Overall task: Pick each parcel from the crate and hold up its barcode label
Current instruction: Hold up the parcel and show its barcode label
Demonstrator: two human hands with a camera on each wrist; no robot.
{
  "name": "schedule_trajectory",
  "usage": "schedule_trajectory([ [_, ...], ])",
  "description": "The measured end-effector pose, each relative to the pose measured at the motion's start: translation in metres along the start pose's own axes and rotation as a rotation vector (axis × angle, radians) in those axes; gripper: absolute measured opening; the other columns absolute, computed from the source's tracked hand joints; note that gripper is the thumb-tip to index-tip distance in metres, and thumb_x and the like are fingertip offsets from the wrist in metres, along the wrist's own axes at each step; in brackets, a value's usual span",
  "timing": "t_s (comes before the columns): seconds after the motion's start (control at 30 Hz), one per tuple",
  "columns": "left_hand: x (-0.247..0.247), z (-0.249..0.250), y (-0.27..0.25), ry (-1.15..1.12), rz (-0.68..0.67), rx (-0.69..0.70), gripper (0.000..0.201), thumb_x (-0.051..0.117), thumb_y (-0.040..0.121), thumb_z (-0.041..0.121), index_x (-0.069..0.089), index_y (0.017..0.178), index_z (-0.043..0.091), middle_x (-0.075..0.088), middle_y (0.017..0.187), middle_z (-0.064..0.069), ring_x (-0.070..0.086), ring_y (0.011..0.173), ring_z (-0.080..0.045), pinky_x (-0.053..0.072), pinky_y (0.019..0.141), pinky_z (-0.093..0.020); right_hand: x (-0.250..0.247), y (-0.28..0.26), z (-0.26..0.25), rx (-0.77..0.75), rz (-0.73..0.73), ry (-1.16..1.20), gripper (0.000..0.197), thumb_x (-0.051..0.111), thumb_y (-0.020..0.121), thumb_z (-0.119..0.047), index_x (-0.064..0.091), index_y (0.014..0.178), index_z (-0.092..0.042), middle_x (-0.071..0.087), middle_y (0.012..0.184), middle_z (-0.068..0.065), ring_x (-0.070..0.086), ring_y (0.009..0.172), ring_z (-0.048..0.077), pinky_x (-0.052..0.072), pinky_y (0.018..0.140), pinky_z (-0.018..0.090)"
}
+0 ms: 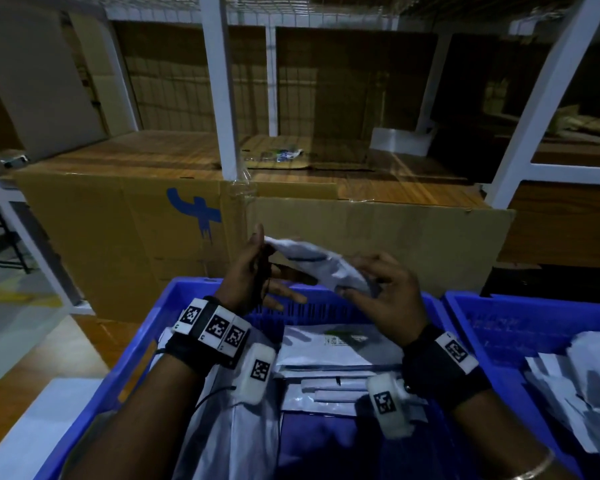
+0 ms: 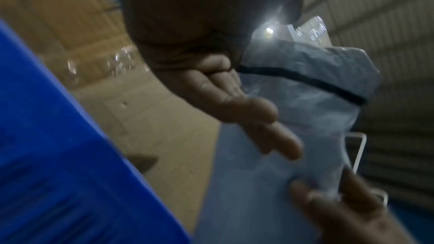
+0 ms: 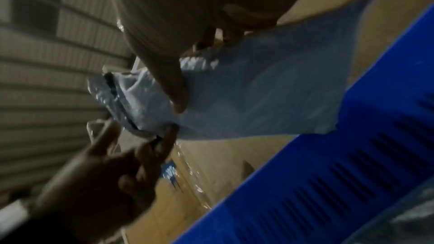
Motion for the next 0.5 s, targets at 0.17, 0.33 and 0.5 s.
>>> schedule_trajectory([
  [0.17,-0.002,-0.004,0.003,0.007,0.106,-0.021,0.068,0.068,0.062,0.061,0.066,0.111,0.014,0.072,0.093,-0.015,0.072,0.076,-0.031,0.055,0.044,-0.030,0.010,0.001,-0.002,-0.222,-0.141,-0.277,0.048,0.080,0.074,-0.023,0.069,0.119,-0.031,0.062,0.109,0.003,0.059,0.096,0.024,0.048,0.079,0.041],
  [0.33,-0.006,-0.004,0.006,0.062,0.111,0.002,0.053,0.064,0.032,0.023,0.061,0.079,-0.001,0.064,0.066,-0.012,0.061,0.057,-0.023,0.050,0.043,-0.024,0.007,-0.004,-0.003,-0.145,-0.222,-0.187,0.048,0.076,0.077,-0.051,0.072,0.117,-0.025,0.065,0.109,0.000,0.062,0.104,0.015,0.050,0.086,0.036],
  [0.5,-0.002,0.001,0.005,0.156,-0.037,0.138,0.059,0.058,0.037,0.014,0.055,0.094,0.001,0.059,0.098,-0.012,0.059,0.095,-0.025,0.050,0.075,-0.032,-0.012,0.000,0.016,0.111,-0.038,-0.106,0.041,0.061,0.083,-0.051,0.076,0.105,-0.019,0.071,0.106,-0.005,0.063,0.102,-0.001,0.051,0.089,0.027],
])
Point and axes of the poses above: each hand's wrist, its own y-axis towards the middle knuckle, its own x-axis out of the palm, z = x × y, the point moved 4 cm from there along y, towards the middle knuckle
